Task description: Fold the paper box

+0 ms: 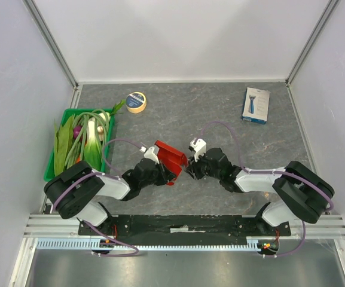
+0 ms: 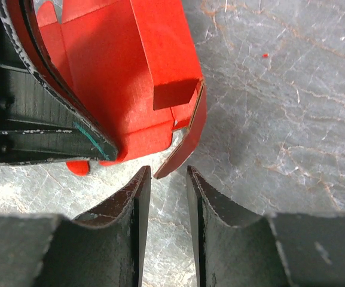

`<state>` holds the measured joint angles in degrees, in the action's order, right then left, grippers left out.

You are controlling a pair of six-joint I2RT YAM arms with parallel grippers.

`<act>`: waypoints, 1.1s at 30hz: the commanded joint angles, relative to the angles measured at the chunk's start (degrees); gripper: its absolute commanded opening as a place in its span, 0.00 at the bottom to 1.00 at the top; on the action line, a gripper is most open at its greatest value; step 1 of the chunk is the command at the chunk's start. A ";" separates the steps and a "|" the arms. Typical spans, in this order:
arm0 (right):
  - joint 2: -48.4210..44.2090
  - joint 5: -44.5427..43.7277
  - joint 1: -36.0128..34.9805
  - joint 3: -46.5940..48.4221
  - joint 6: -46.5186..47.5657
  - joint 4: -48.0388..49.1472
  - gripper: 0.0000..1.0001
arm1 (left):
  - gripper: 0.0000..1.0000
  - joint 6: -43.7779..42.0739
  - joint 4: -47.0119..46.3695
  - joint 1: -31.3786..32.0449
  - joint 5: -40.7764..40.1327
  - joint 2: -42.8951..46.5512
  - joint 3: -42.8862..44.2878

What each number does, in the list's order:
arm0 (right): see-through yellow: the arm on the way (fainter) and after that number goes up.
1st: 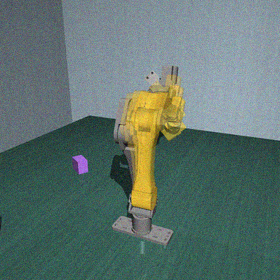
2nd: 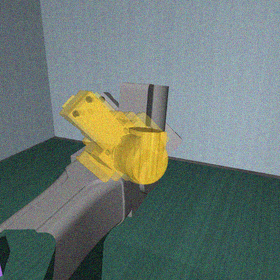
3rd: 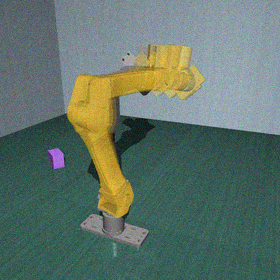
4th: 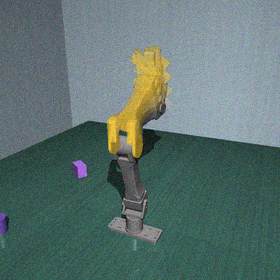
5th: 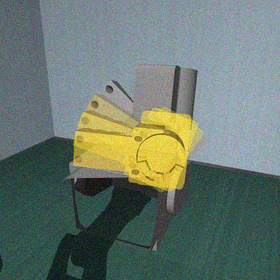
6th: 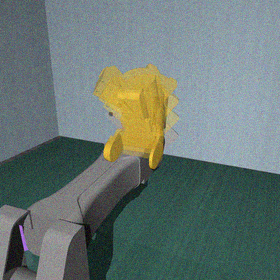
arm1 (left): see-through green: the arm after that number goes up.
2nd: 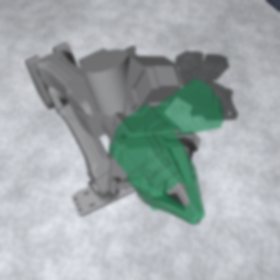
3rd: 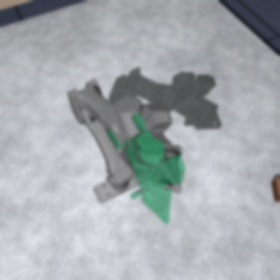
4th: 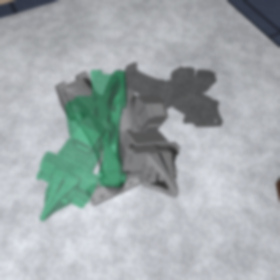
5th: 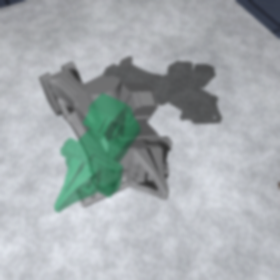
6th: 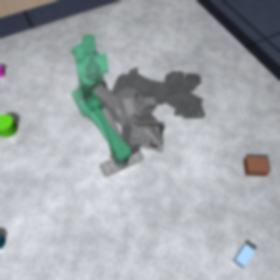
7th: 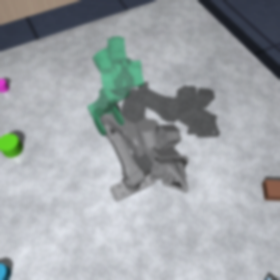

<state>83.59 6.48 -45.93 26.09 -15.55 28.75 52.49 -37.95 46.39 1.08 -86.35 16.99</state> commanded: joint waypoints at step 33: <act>-10.82 -9.84 7.35 6.26 -0.27 -20.06 0.67 | 0.59 -22.51 25.86 -4.64 -27.97 26.85 1.74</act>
<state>71.81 -5.02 -38.48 29.65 -16.27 8.12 38.76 -9.91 41.95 -16.05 -57.87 21.65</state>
